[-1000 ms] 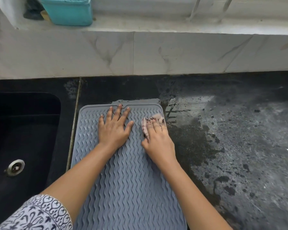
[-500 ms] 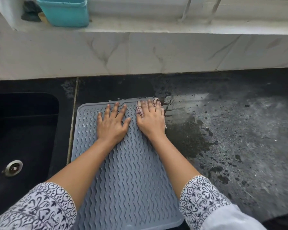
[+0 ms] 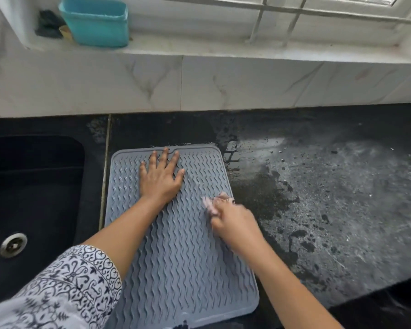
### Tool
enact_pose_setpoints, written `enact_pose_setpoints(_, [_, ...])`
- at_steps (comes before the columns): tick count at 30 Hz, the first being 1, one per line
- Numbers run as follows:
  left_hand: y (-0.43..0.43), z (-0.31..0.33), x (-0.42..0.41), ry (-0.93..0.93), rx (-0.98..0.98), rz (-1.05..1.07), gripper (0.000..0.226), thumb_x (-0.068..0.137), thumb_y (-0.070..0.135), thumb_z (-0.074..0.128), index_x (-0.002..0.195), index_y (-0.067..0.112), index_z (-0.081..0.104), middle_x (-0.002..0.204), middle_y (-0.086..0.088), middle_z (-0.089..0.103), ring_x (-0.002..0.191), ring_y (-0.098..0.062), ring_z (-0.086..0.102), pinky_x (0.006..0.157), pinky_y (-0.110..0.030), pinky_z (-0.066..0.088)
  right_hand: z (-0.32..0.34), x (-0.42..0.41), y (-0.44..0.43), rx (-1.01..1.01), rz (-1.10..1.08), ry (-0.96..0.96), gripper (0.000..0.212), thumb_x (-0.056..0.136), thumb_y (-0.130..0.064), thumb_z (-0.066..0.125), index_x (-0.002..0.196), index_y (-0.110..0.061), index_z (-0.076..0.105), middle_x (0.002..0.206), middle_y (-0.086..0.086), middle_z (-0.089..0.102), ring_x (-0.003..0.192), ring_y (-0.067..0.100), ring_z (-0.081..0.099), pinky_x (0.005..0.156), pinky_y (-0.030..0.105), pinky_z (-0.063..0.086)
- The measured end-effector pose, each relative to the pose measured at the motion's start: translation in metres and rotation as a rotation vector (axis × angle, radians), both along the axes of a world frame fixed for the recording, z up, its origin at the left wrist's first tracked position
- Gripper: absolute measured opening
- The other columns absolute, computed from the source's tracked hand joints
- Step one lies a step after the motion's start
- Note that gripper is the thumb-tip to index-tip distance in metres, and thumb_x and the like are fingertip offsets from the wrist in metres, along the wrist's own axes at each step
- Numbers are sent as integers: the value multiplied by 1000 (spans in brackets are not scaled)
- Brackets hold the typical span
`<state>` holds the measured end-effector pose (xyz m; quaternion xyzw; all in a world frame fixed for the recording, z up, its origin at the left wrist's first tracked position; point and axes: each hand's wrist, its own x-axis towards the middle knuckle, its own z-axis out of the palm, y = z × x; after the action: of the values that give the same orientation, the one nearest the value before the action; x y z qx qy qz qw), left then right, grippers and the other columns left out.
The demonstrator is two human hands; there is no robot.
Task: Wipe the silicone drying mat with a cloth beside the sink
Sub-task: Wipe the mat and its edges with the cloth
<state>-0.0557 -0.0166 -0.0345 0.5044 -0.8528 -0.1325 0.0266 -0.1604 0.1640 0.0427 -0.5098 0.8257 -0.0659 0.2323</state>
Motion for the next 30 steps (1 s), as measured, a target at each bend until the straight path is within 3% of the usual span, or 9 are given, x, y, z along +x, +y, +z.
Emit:
enact_pose_setpoints(2, [1,3,3,35,-28,-101,61,95,58,20,148,43,-6,158,9,-13,145,-20,-15,113,-51,-9,22,-13,-25,-162,-174,-129,26,94,-25,47,117,-22,60,85,-2,65,69,12,60,58,24,49])
enact_pose_setpoints(4, [2,3,5,17,-47,-240,58,94,58,15,145,45,-10,158,10,-16,143,-15,-20,113,-50,-14,14,-23,-61,-337,-216,-48,35,93,-25,46,126,-20,55,109,4,65,97,20,60,78,30,46])
enact_pose_setpoints(6, [1,3,3,-25,-1,-269,56,96,56,13,147,43,-6,159,11,-9,145,-13,-14,115,-47,-11,-12,-22,-93,-291,-137,77,50,91,-27,43,139,-17,41,144,7,43,132,25,35,106,37,29])
enact_pose_setpoints(8, [1,3,1,-41,35,-236,55,98,52,16,149,40,0,159,12,-6,146,-13,-9,117,-46,-8,-38,-18,-109,-154,-79,158,60,90,-34,40,147,-20,27,156,5,21,144,28,10,115,43,12])
enact_pose_setpoints(10, [1,3,-1,-48,30,-222,55,98,51,16,149,40,0,159,13,-6,146,-13,-8,117,-45,-7,-54,-20,-112,-131,-67,194,62,90,-36,41,148,-20,25,157,5,17,145,30,3,115,44,6])
enact_pose_setpoints(17, [-1,0,-2,-23,21,-217,55,98,51,19,149,43,1,159,12,-3,147,-15,-6,116,-46,-8,-63,-14,-60,-113,40,236,62,85,-34,27,142,-10,35,148,14,37,137,32,30,115,43,19])
enact_pose_setpoints(22, [1,2,-2,-24,25,-217,55,98,51,20,149,42,3,159,12,-2,147,-15,-5,115,-47,-7,-36,18,26,-11,114,239,61,80,-29,58,137,-10,45,142,11,47,130,28,44,108,40,36])
enact_pose_setpoints(26, [2,10,-4,-9,45,-207,54,97,49,23,149,41,10,160,9,4,147,-17,0,115,-51,-2,6,0,12,-68,-119,-100,39,89,-23,52,127,-23,54,113,4,65,98,24,62,88,42,51])
enact_pose_setpoints(30, [4,9,-7,-1,1,-213,51,97,53,20,146,49,6,160,5,8,147,-22,3,113,-56,1,-5,-10,-41,-215,-186,24,51,92,-31,44,142,-24,39,148,2,39,136,22,33,111,41,27])
